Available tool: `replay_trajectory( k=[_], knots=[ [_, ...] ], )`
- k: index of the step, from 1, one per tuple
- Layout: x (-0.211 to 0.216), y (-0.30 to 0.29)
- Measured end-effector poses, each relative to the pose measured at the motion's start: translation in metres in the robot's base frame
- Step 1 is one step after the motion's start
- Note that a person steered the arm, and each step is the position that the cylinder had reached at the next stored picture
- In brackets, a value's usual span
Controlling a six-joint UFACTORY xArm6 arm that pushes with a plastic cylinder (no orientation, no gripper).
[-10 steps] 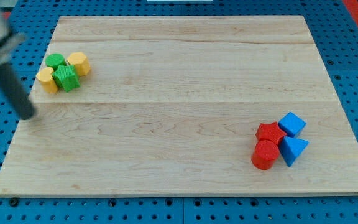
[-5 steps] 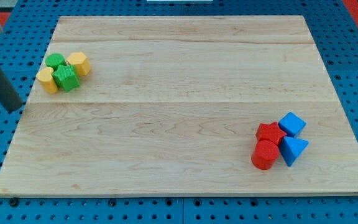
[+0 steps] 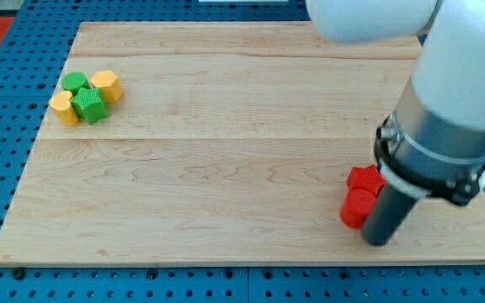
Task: Place the blue cube at the center top of the board
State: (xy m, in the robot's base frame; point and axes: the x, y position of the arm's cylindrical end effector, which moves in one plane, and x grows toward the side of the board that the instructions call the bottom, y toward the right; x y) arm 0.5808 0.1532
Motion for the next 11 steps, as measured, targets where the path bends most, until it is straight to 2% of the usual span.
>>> replay_trajectory(
  k=[1, 2, 3, 4, 5, 6, 7, 8, 9, 10, 11],
  knots=[
    [-0.024, 0.034],
    [-0.001, 0.018],
    [-0.003, 0.035],
    [-0.018, 0.094],
    [-0.038, 0.068],
    [-0.085, -0.005],
    [-0.125, -0.034],
    [-0.146, -0.03],
    [-0.187, -0.016],
    [-0.221, -0.042],
    [-0.2, 0.031]
  ],
)
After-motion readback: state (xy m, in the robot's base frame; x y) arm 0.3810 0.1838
